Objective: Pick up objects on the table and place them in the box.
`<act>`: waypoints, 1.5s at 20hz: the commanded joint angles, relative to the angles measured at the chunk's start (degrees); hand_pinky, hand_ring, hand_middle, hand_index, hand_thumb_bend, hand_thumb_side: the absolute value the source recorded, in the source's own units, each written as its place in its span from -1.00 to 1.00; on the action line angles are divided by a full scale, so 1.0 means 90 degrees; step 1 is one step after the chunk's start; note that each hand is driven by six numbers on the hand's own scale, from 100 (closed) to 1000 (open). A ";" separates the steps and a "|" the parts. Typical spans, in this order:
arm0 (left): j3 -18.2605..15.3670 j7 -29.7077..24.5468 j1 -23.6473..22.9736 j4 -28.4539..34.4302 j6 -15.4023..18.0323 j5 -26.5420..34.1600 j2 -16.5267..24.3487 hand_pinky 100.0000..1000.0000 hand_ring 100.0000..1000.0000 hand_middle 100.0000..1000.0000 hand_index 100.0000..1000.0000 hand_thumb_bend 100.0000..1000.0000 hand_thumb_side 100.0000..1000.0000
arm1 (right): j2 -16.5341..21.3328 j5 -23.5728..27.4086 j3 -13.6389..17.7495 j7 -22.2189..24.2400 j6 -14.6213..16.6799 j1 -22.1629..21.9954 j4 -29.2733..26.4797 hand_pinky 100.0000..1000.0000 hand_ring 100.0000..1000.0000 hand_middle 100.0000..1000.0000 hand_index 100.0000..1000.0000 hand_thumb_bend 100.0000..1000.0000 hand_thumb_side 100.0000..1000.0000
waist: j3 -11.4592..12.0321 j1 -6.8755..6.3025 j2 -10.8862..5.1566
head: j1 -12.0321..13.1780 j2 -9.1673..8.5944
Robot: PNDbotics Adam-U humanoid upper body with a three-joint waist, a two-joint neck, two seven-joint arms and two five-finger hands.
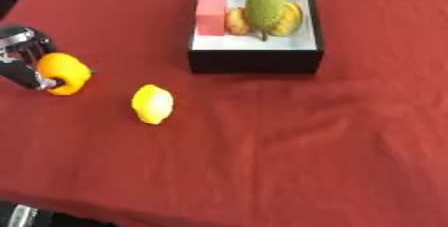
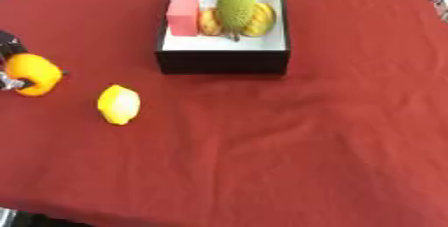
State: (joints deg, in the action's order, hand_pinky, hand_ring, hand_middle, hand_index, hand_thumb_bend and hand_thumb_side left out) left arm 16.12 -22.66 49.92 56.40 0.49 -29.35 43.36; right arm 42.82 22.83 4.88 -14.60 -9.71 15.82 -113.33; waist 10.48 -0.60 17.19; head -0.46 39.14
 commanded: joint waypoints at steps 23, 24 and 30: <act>-0.0210 0.0451 0.2161 0.1759 -0.0592 -0.0611 -0.1439 0.01 -0.06 -0.22 -0.04 -0.46 -1.00 | 0.0136 0.0408 -0.0068 0.0072 -0.0097 0.0677 -0.0140 0.63 0.54 0.34 0.68 -0.70 -0.59 | -0.0432 -0.0023 -0.0093 | -0.0231 -0.0312; -0.0199 0.0448 0.2230 0.1517 -0.0558 -0.0781 -0.1586 0.01 -0.06 -0.20 -0.03 -0.44 -1.00 | 0.0125 0.0426 -0.0086 0.0093 -0.0106 0.0728 -0.0140 0.63 0.54 0.34 0.68 -0.70 -0.59 | -0.0477 -0.0023 -0.0084 | -0.0174 -0.0323; -0.0218 0.0579 0.2498 0.0192 -0.0173 -0.1864 -0.2353 0.08 -0.01 -0.14 0.03 -0.28 -1.00 | 0.0047 0.0498 -0.0174 0.0167 -0.0179 0.0927 -0.0140 0.63 0.54 0.34 0.68 -0.70 -0.58 | -0.0636 -0.0019 -0.0033 | 0.0008 -0.0369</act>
State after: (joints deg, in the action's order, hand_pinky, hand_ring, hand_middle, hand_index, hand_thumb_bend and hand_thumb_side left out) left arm 14.66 -17.82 70.71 59.42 -1.94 -44.22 22.43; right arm 42.41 26.79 3.05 -13.36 -11.31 23.39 -113.34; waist 4.73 -0.91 17.94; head -0.80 36.60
